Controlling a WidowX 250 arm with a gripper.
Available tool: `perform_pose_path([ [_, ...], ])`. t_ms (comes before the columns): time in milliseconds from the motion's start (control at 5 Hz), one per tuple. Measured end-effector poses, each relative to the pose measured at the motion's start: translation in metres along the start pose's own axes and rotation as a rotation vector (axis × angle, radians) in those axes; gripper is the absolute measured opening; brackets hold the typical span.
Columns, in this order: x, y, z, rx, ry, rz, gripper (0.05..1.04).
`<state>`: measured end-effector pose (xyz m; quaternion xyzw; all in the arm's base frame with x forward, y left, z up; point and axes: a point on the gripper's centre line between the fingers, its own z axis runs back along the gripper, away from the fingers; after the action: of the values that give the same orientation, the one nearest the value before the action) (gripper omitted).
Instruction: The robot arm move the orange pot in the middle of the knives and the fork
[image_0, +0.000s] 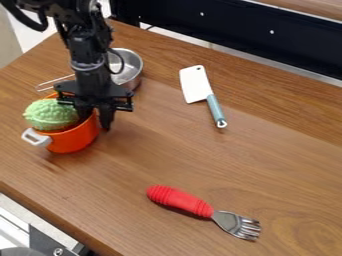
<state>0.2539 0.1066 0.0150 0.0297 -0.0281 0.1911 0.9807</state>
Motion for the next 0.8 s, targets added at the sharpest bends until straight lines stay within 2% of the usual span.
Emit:
perform_pose_path([
  [200, -0.002, 0.000, 0.000, 0.060, -0.021, -0.038, 0.121],
  [400, -0.002, -0.001, 0.000, 0.076, -0.017, -0.039, 0.072],
  [600, -0.001, -0.003, 0.004, 0.106, -0.004, -0.041, 0.067],
  [800, 0.002, -0.010, 0.021, 0.090, -0.011, -0.051, 0.067],
])
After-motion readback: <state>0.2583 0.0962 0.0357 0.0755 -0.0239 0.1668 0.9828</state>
